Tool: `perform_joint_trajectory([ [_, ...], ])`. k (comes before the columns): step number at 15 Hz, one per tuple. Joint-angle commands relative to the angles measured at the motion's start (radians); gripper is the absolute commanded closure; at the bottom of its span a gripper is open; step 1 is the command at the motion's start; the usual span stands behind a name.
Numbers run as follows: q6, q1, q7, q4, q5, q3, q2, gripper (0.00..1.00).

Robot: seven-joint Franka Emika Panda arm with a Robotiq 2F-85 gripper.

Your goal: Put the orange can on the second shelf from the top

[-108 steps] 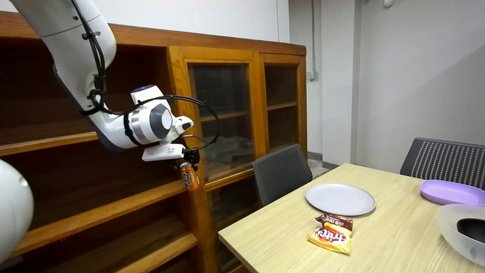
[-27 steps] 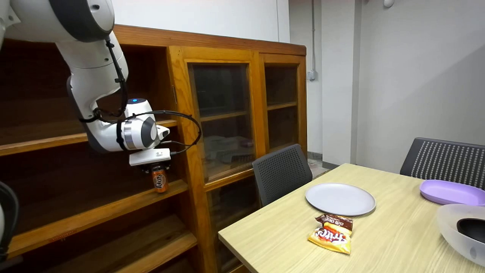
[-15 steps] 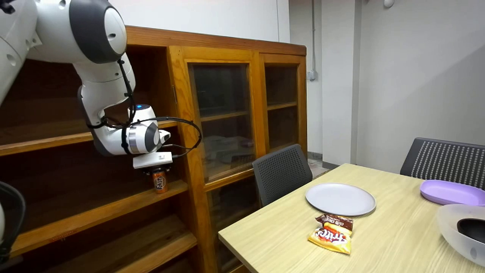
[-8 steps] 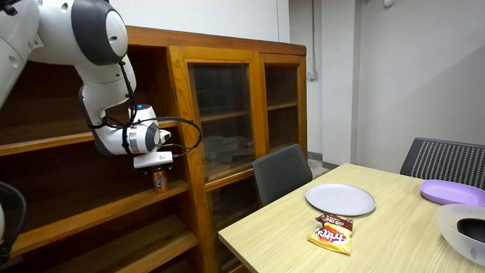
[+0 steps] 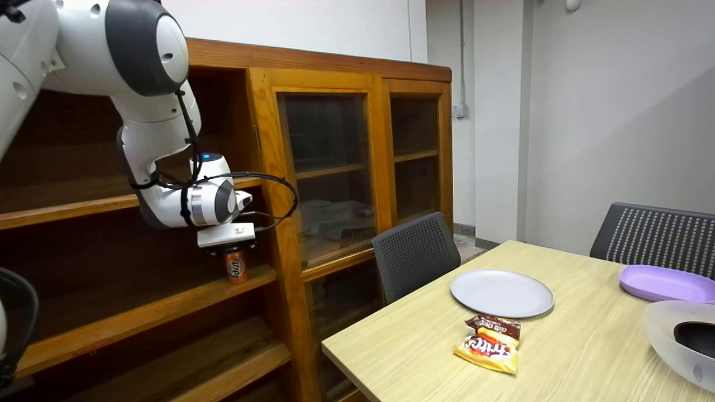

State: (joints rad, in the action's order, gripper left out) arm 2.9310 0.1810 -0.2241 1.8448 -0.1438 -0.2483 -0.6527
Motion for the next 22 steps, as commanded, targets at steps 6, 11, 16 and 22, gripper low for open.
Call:
perform_joint_trajectory([
  [6,0.056,-0.044,-0.025,0.147,0.009,-0.034,0.103,0.00],
  [11,0.102,-0.083,-0.033,0.269,0.015,-0.065,0.183,0.00],
  [16,0.134,-0.142,-0.045,0.388,0.026,-0.118,0.275,0.00],
  [22,0.151,-0.227,-0.035,0.510,0.020,-0.174,0.373,0.00],
])
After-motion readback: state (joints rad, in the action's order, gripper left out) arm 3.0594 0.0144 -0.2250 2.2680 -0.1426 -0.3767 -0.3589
